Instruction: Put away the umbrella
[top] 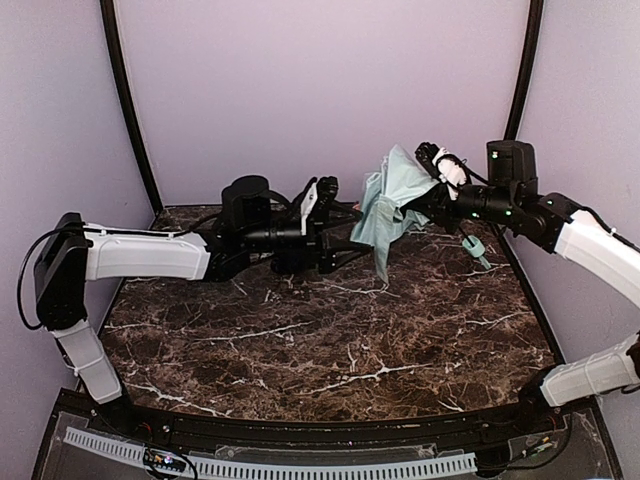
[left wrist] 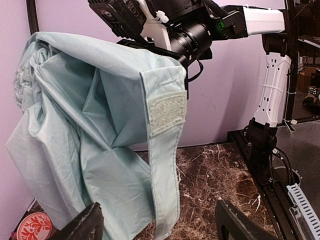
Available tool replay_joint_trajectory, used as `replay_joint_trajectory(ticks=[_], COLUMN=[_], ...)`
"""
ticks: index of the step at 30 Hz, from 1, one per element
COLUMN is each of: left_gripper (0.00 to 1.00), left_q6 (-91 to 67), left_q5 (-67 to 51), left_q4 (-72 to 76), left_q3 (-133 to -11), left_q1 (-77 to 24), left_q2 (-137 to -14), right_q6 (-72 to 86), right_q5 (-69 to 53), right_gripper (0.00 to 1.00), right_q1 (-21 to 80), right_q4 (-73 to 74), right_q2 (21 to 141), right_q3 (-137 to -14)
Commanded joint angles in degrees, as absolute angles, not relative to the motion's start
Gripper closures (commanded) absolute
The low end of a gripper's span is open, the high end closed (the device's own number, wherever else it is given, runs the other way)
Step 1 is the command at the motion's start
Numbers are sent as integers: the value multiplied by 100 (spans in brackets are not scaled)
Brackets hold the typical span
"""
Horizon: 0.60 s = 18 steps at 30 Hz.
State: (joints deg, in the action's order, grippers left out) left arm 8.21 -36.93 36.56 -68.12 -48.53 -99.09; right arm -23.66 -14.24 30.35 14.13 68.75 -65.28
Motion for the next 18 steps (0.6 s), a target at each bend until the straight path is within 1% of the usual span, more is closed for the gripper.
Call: replay_joint_trajectory(ticks=[1, 5, 8, 9, 11, 13, 14, 15, 18], left_gripper=[21, 23, 27, 34, 55, 85, 97, 100, 100], left_q6=[849, 918, 962, 979, 1009, 1184, 1280, 1412, 1914], left_q5=[-4021, -4127, -4196, -4200, -4174, -4198, -4289, -4384, -4293], left_q4=[3560, 3635, 3696, 3719, 3696, 3513, 3378, 3212, 2455], left_q3=[-7102, -7243, -7342, -7336, -7309, -7215, -7123, -7043, -6845], left_q1=[-4933, -5057, -5144, -5157, -5166, -5168, -5168, -5164, -5147], left_q2=[-10028, -10213, -10395, -10442, -10471, -10381, -10310, -10230, -9968], right_q6=[-2494, -2503, -2484, -2478, -2476, -2509, -2543, -2578, -2681], right_q5=[-1618, -1647, -1698, -1721, -1748, -1695, -1688, -1694, -1646], right_gripper=[99, 99, 99, 100, 100, 100, 100, 100, 100], right_q1=[3062, 3065, 3064, 3067, 3067, 3061, 3046, 3030, 2973], right_q4=[1136, 1125, 1160, 1172, 1230, 1358, 1444, 1521, 1746], right_q2=[6886, 6970, 7026, 7031, 7021, 6994, 6985, 6974, 6930], right_q3=[-6839, -6865, -6940, -6965, -7014, -7088, -7142, -7164, -7185])
